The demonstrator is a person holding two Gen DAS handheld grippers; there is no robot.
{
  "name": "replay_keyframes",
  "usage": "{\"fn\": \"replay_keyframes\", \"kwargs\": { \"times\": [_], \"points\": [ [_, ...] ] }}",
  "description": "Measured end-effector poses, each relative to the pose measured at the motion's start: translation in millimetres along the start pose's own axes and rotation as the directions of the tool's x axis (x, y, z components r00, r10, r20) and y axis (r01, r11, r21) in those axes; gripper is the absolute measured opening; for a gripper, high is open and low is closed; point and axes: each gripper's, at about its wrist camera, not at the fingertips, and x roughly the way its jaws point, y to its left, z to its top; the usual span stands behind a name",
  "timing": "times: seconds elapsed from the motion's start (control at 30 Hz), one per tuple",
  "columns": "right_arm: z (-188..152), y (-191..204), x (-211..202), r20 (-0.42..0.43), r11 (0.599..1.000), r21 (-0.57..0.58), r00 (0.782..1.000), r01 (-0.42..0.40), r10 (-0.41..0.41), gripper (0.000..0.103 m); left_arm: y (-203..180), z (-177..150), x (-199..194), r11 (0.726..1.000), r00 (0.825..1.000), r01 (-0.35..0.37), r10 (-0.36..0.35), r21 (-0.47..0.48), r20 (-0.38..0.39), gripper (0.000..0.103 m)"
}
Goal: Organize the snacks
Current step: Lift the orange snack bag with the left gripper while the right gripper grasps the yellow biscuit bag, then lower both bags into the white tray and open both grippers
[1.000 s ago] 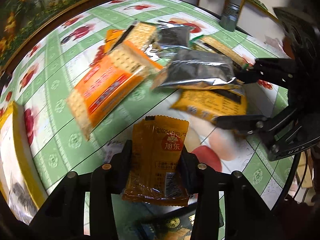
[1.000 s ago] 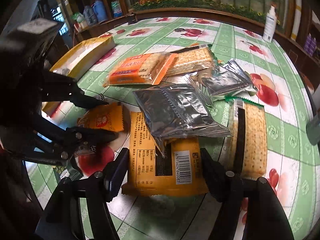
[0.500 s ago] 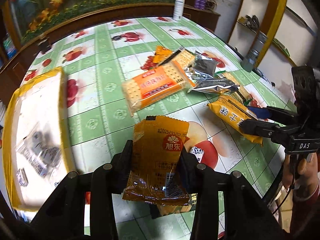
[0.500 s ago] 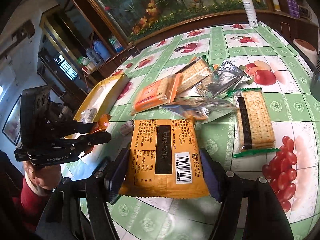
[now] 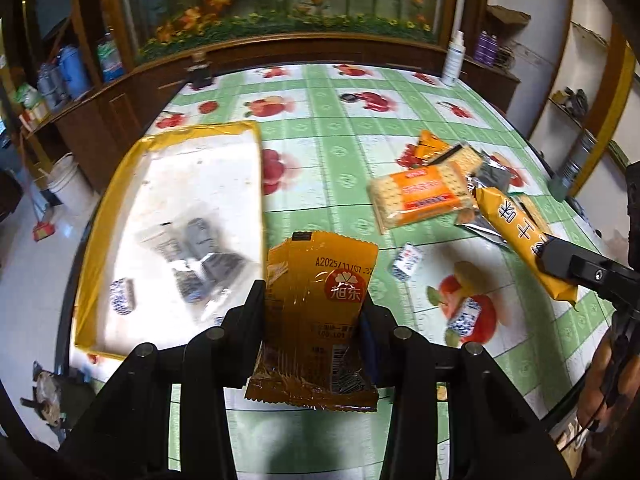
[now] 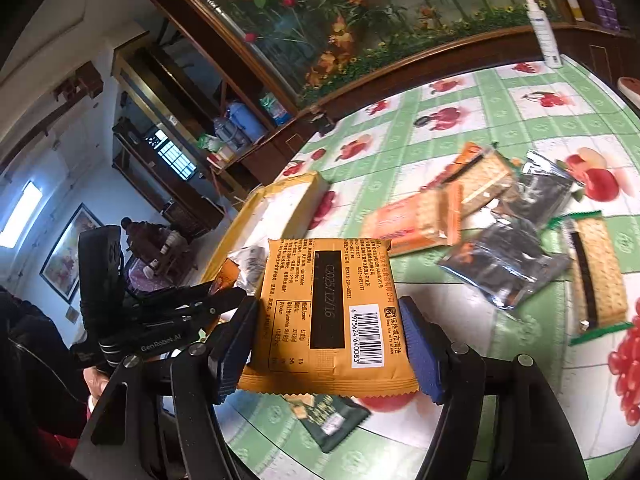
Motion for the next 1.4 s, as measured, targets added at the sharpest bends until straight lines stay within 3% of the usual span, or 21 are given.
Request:
{"fn": "replay_keyframes", "kwargs": {
  "times": [0.3,0.67,1.4],
  "points": [
    [14,42,33,-0.020,0.997,-0.059,0.999,-0.043,0.042,0.070,47,-4,-6,0.994,0.998,-0.062,0.063,-0.091,0.011,0.039],
    [20,72,80,-0.072,0.992,-0.082,0.993,-0.097,0.091,0.070,110,-9,-6,0.966,0.992,-0.125,0.128,-0.225,-0.002,0.039],
    [58,99,171,-0.127,0.988,-0.082,0.985,-0.129,0.119,0.070,140,20,31,0.952,0.989,-0.149,0.146,-0.268,-0.034,0.039]
  ]
}}
